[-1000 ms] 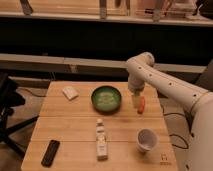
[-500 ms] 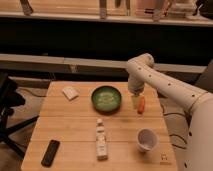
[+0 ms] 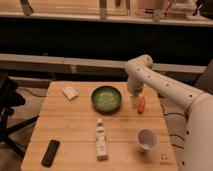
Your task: Push the ceramic bowl across the table
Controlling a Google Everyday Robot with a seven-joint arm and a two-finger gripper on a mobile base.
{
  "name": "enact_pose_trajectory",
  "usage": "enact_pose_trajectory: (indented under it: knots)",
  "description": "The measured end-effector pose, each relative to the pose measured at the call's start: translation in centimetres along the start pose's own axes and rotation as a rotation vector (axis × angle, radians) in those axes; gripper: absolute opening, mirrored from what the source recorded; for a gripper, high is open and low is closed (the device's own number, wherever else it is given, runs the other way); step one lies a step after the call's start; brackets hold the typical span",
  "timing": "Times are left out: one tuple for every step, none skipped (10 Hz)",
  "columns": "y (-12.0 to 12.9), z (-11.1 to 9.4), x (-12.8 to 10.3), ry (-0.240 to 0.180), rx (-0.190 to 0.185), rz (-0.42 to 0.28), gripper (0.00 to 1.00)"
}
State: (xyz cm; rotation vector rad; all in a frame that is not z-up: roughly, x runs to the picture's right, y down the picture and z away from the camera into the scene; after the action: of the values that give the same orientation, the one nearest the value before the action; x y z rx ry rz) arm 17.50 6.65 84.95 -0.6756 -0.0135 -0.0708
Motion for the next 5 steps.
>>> enact_pose_trajectory:
  knots:
    - [-0.08,0.13,0.00,0.000,-0.001,0.001,0.73]
    - [-0.17,0.33,-0.08,-0.001,-0.002,0.000,0.66]
    - [-0.25,0.50,-0.21,-0.003,-0.004,0.000,0.55]
    - [-0.35,0.70,-0.41,-0.005,-0.006,-0.002,0.46]
    - [-0.43,0.90,-0.60,-0.008,-0.008,-0.002,0.36]
